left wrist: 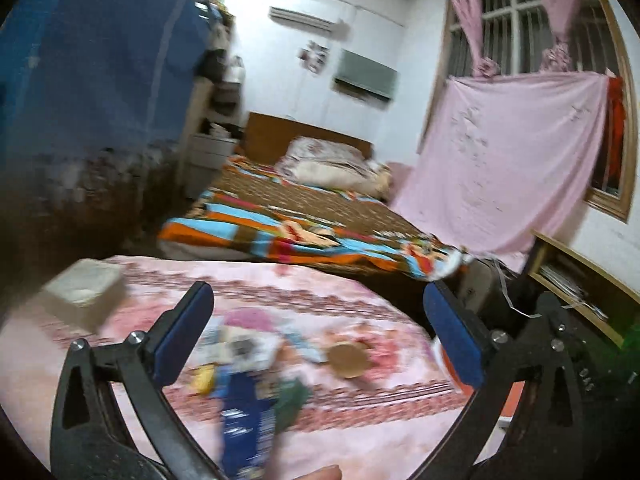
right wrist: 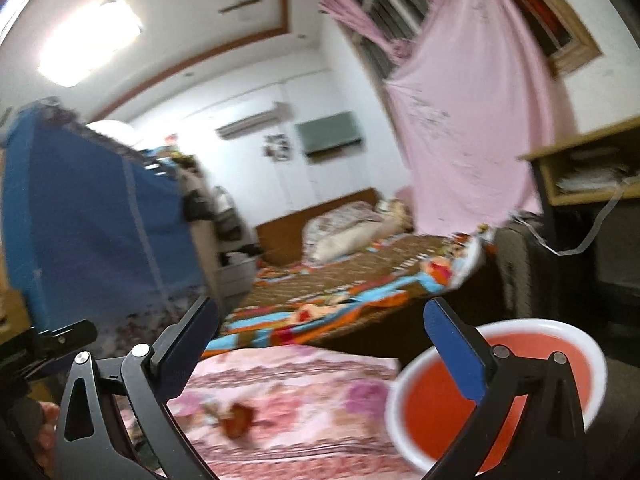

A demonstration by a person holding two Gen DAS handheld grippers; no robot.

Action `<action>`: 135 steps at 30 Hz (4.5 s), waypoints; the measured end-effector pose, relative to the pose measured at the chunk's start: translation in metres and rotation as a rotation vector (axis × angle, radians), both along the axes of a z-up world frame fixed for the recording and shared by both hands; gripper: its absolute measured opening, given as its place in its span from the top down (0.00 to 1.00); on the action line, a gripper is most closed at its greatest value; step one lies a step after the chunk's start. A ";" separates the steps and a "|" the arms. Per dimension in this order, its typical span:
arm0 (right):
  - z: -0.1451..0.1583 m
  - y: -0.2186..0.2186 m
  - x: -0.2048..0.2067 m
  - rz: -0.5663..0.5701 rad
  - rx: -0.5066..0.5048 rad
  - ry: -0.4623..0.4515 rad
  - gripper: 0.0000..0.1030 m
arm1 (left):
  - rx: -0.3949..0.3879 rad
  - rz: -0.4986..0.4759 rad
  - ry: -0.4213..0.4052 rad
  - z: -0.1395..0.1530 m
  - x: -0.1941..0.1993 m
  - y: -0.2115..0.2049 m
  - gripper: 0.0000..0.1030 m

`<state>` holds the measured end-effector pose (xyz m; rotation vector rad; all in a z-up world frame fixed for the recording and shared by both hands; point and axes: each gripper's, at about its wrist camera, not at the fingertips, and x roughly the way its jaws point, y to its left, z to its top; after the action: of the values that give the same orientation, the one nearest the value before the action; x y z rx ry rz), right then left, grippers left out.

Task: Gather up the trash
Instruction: 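Return both tools from the bucket to the trash on the bedspread, then grasp the blue snack wrapper with the left tool while the right tool grasps the paper cup, then carry the blue wrapper and paper cup to the orange bucket and release both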

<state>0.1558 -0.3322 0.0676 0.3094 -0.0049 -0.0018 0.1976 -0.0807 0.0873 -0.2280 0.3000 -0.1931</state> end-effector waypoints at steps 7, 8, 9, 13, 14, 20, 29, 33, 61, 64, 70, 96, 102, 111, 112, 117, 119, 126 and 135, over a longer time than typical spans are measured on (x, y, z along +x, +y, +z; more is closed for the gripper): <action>0.003 0.065 -0.005 0.164 -0.200 -0.023 0.00 | 0.070 0.108 -0.039 -0.013 -0.033 0.035 0.11; 0.002 0.071 -0.004 0.185 -0.222 -0.018 0.00 | 0.081 0.111 -0.035 -0.017 -0.036 0.036 0.11; 0.001 0.075 -0.003 0.203 -0.245 -0.011 0.00 | 0.088 0.112 -0.031 -0.021 -0.039 0.038 0.11; -0.014 0.102 0.010 0.264 -0.354 0.087 0.00 | 0.104 0.102 0.005 -0.040 -0.047 0.041 0.11; -0.018 0.106 0.014 0.272 -0.369 0.113 0.00 | 0.104 0.094 0.018 -0.044 -0.046 0.041 0.11; -0.034 0.113 0.032 0.293 -0.389 0.230 0.00 | 0.091 0.044 0.101 -0.059 -0.038 0.041 0.11; -0.043 0.094 0.059 0.285 -0.282 0.406 0.00 | 0.052 -0.125 0.341 -0.077 -0.001 0.032 0.13; -0.048 0.092 0.075 0.308 -0.240 0.489 0.00 | 0.018 -0.171 0.410 -0.082 0.014 0.029 0.14; -0.072 0.109 0.149 0.402 -0.210 0.709 0.77 | -0.181 -0.225 0.461 -0.098 0.030 0.052 0.76; -0.068 0.113 0.143 0.396 -0.227 0.674 0.83 | -0.221 -0.203 0.423 -0.096 0.025 0.059 0.76; -0.057 0.116 0.126 0.433 -0.244 0.573 0.87 | -0.244 -0.166 0.324 -0.090 0.011 0.066 0.76; -0.016 0.081 0.040 0.344 -0.177 0.069 0.87 | -0.111 -0.118 0.084 -0.044 -0.016 0.033 0.76; -0.004 0.056 0.023 0.221 -0.179 -0.022 0.87 | 0.017 -0.228 -0.016 -0.011 -0.003 -0.017 0.76; 0.002 -0.003 0.020 0.029 -0.092 -0.028 0.87 | 0.114 -0.415 -0.046 0.008 0.014 -0.086 0.76; 0.001 -0.010 0.021 0.016 -0.077 -0.024 0.87 | 0.111 -0.446 -0.019 0.008 0.022 -0.095 0.76; -0.003 -0.050 0.026 -0.089 0.006 0.027 0.87 | 0.083 -0.533 0.088 0.007 0.048 -0.128 0.76; -0.007 -0.067 0.028 -0.129 0.049 0.056 0.87 | 0.081 -0.553 0.127 0.006 0.058 -0.140 0.76; -0.026 -0.103 0.033 -0.204 0.191 0.157 0.86 | 0.080 -0.616 0.264 -0.010 0.088 -0.189 0.76; -0.048 -0.135 0.037 -0.202 0.342 0.268 0.86 | 0.129 -0.678 0.381 -0.027 0.099 -0.227 0.76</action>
<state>0.1926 -0.4671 0.0196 0.6473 0.2317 -0.2464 0.2969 -0.3081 0.0599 -0.0249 0.7631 -0.8028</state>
